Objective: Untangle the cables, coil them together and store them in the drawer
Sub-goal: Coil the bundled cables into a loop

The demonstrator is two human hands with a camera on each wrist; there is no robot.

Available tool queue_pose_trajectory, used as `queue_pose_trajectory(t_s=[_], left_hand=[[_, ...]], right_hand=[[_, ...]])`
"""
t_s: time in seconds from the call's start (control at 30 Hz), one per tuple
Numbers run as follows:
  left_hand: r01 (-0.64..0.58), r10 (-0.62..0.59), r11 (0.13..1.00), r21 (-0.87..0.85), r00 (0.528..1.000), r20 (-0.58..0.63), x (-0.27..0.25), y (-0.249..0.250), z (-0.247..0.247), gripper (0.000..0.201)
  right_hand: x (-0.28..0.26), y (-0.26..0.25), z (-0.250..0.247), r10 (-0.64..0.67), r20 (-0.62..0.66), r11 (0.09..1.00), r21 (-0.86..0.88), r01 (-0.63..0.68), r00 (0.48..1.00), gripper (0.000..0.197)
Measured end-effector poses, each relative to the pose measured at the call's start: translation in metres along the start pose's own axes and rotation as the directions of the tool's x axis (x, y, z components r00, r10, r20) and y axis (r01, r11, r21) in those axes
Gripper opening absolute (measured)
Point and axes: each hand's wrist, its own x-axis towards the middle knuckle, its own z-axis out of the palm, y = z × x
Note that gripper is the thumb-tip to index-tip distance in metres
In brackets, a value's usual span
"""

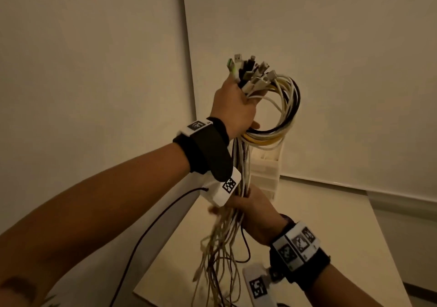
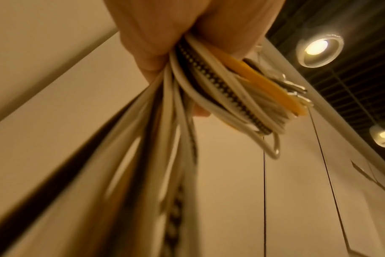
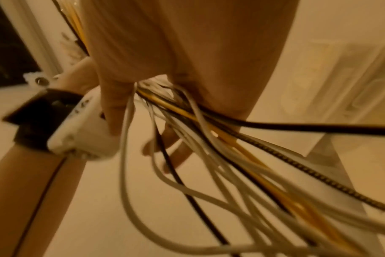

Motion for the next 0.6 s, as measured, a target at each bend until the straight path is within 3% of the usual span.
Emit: queue_pose_trajectory(t_s=[0.07, 0.17, 0.27, 0.37, 0.43, 0.6], left_hand=[[0.043, -0.043, 0.999, 0.022, 0.999, 0.002, 0.004, -0.005, -0.002, 0.024], [0.084, -0.084, 0.996, 0.018, 0.996, -0.036, 0.010, -0.014, -0.006, 0.023], [0.107, -0.099, 0.992, 0.063, 0.988, -0.115, 0.018, -0.024, -0.011, 0.030], [0.075, -0.043, 0.977, 0.199, 0.986, -0.161, 0.017, -0.033, -0.019, 0.034], [0.065, -0.009, 0.954, 0.292, 0.982, -0.190, 0.017, -0.043, -0.026, 0.037], [0.073, 0.006, 0.948, 0.309, 0.969, -0.245, 0.016, -0.055, -0.030, 0.033]], right_hand=[[-0.008, 0.001, -0.003, 0.053, -0.028, 0.996, -0.068, -0.054, 0.998, 0.008], [-0.017, 0.000, -0.018, 0.103, -0.145, 0.984, -0.130, -0.123, 0.984, 0.008], [-0.032, 0.004, -0.026, 0.128, -0.177, 0.942, -0.288, -0.176, 0.976, 0.005], [-0.050, 0.001, -0.034, 0.102, -0.240, 0.889, -0.414, -0.196, 0.966, 0.009], [-0.061, -0.007, -0.040, 0.056, -0.280, 0.815, -0.541, -0.206, 0.958, 0.008], [-0.071, -0.012, -0.044, -0.018, -0.315, 0.571, -0.782, -0.249, 0.949, 0.007]])
